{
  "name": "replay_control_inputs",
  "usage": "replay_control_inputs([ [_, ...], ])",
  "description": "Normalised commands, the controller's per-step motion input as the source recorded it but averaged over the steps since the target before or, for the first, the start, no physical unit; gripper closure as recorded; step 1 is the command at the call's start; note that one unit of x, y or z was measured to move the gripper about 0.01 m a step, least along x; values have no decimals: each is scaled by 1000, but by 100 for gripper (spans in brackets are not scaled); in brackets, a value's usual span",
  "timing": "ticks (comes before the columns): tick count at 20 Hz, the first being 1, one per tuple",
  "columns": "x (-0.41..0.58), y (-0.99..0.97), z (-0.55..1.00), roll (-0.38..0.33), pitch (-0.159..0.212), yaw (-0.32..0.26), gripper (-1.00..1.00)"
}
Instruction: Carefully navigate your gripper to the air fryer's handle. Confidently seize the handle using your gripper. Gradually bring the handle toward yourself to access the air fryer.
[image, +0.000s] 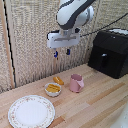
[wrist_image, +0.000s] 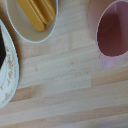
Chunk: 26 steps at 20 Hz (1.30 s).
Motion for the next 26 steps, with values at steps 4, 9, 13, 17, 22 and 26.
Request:
replay_control_inputs([
  [4,48,-6,-12,-31,6,-287,-100],
  [9,51,-35,0,-31,0,-375,-100],
  [13,110,-46,0,-91,0,-375,-100],
  [17,174,-71,24,-193,0,-321,-100],
  [22,195,-119,11,-305,0,-238,-100],
  [26,113,-166,-70,-363,-2,-191,-100],
])
